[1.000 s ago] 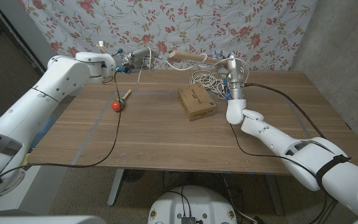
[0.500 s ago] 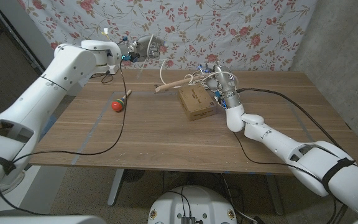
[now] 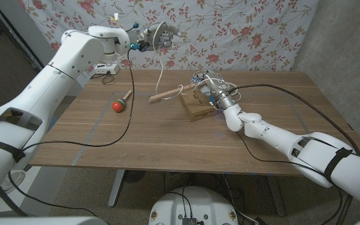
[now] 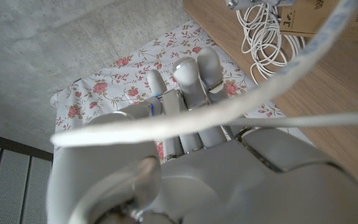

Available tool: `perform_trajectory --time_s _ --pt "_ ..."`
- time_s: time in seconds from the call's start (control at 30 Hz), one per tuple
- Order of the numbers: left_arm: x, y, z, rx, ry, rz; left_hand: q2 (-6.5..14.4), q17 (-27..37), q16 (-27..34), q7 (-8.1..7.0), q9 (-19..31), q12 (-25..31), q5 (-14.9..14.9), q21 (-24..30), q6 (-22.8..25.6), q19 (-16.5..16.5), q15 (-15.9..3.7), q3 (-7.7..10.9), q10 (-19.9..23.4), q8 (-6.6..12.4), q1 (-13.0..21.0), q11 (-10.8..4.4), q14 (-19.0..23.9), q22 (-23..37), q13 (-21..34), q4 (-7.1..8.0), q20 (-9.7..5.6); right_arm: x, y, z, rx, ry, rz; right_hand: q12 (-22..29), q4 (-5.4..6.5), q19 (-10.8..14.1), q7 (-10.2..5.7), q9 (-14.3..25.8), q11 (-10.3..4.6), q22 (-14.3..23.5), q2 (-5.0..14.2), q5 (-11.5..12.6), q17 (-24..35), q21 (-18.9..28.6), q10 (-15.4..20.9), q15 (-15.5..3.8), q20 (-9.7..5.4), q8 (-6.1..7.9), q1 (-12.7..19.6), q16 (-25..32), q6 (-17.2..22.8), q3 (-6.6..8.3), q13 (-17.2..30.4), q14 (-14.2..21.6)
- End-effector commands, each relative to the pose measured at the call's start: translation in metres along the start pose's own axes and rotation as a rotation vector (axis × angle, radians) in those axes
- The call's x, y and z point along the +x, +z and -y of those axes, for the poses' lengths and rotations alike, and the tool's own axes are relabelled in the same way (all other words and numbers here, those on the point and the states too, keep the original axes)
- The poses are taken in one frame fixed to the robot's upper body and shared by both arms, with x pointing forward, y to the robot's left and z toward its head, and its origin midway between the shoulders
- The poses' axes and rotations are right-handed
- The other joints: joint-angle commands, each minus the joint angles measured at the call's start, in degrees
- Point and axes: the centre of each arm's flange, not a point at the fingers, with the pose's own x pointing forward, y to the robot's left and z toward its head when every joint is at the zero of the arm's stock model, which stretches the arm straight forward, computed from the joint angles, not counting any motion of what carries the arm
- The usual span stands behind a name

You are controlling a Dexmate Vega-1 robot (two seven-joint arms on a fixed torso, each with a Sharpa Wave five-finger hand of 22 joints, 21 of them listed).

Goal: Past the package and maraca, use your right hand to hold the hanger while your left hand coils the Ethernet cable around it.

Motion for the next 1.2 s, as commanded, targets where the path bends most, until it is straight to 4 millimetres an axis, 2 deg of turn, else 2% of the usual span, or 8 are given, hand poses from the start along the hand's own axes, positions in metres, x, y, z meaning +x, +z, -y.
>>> perform_trajectory --time_s 0.03,0.27,0.57,0.7,0.83,0.9,1.07,1.2 --pt "0.003 0.032 0.032 0.072 -0.108 0.074 1.6 0.3 -0.2 3.50 0.0 0.3 0.1 0.2 3.4 0.2 -0.78 1.40 0.6 0.48 -0.4 -3.68 0.7 0.1 0.3 -0.69 -1.62 0.021 -0.006 -0.019 -0.066 0.181 -0.044 0.7 0.19 0.0 0.17 0.2 -0.19 0.1 5.98 0.3 0.2 -0.2 0.5 -4.58 -5.69 0.53 -5.5 0.0 0.8 0.09 0.7 -0.1" --pt "0.004 0.035 0.043 0.118 -0.144 0.064 1.7 0.5 -0.1 3.69 -0.2 0.3 0.0 0.2 3.4 0.1 -0.86 1.47 0.6 0.61 -0.4 -3.57 0.7 0.0 0.3 -0.73 -1.64 0.029 0.004 -0.019 -0.100 0.191 -0.010 1.3 0.19 0.2 0.32 0.3 -0.18 0.1 6.01 0.4 0.2 -0.1 0.2 -4.58 -5.60 0.68 -5.5 0.1 1.0 0.07 1.5 0.0" --pt "0.018 0.025 0.054 0.188 -0.193 -0.056 1.8 0.7 0.0 3.70 -1.7 0.3 -0.1 0.3 3.6 0.2 -1.01 1.59 0.5 0.05 -0.4 -3.75 0.6 0.1 0.3 -0.80 -1.59 0.038 0.023 -0.011 -0.170 0.177 0.042 1.7 0.18 0.3 0.24 0.3 -0.12 0.2 6.01 0.4 0.2 0.0 0.2 -4.58 -5.60 0.74 -5.4 0.3 1.0 0.04 1.8 0.1" --pt "0.026 0.020 0.059 0.186 -0.230 -0.090 1.9 0.5 -0.1 3.73 -2.4 0.3 -0.2 0.1 4.0 0.4 -0.99 1.64 0.5 -0.17 -0.3 -3.84 0.7 -0.2 0.3 -0.86 -1.85 0.049 0.026 -0.011 -0.200 0.221 0.015 1.8 0.19 0.3 0.19 0.3 -0.10 0.2 6.02 0.4 0.2 0.1 0.2 -4.58 -5.57 0.75 -5.4 0.3 1.0 0.02 1.6 0.1" --pt "0.028 0.019 0.065 0.234 -0.276 -0.108 2.2 -0.5 -0.9 4.05 -3.8 0.4 -0.7 -0.2 2.8 -0.2 -1.04 1.50 -0.3 -2.04 -0.1 -4.16 0.4 -0.9 0.3 -0.85 -1.90 0.060 0.023 -0.013 -0.218 0.302 -0.044 2.0 0.19 0.2 0.14 0.2 -0.34 0.2 6.05 0.4 0.2 0.1 0.0 -4.58 -5.55 0.71 -5.4 0.4 1.0 0.02 1.9 0.2" --pt "0.027 0.021 0.068 0.278 -0.294 -0.108 1.7 -1.4 -1.8 3.89 -5.0 0.5 -1.2 -0.4 2.6 -1.1 -0.36 1.08 -0.8 -3.51 -0.1 -3.93 -0.2 -1.4 0.3 -1.10 -1.57 0.066 0.021 -0.014 -0.229 0.351 -0.081 2.1 0.18 0.2 0.10 0.2 -0.19 0.2 6.05 0.4 0.2 0.1 0.0 -4.58 -5.49 0.69 -5.4 0.4 1.0 0.02 1.9 0.2" --pt "0.018 0.040 0.075 0.507 -0.300 -0.074 1.1 -3.7 -3.6 3.59 -7.5 0.4 -1.9 -0.5 2.7 -3.5 0.40 -0.59 -2.3 -6.25 0.2 -3.70 -1.2 -2.3 0.1 -2.38 -0.46 0.084 0.017 -0.013 -0.235 0.516 -0.144 2.2 0.18 0.3 0.20 0.1 -0.13 0.2 6.07 0.4 0.2 0.2 -0.1 -4.58 -5.42 0.62 -5.3 0.4 0.9 0.02 2.0 0.2" --pt "0.014 0.048 0.079 0.609 -0.303 -0.087 0.9 -3.5 -3.7 3.27 -8.5 0.4 -1.9 -0.5 3.0 -4.5 1.02 -1.26 -2.8 -7.43 0.1 -3.43 -1.9 -2.7 0.1 -2.53 0.03 0.093 0.015 -0.013 -0.210 0.602 -0.143 1.8 0.18 0.1 0.27 0.1 -0.07 0.2 6.06 0.5 0.2 0.2 -0.2 -4.55 -5.39 0.63 -5.3 0.4 0.8 0.01 1.2 0.0"
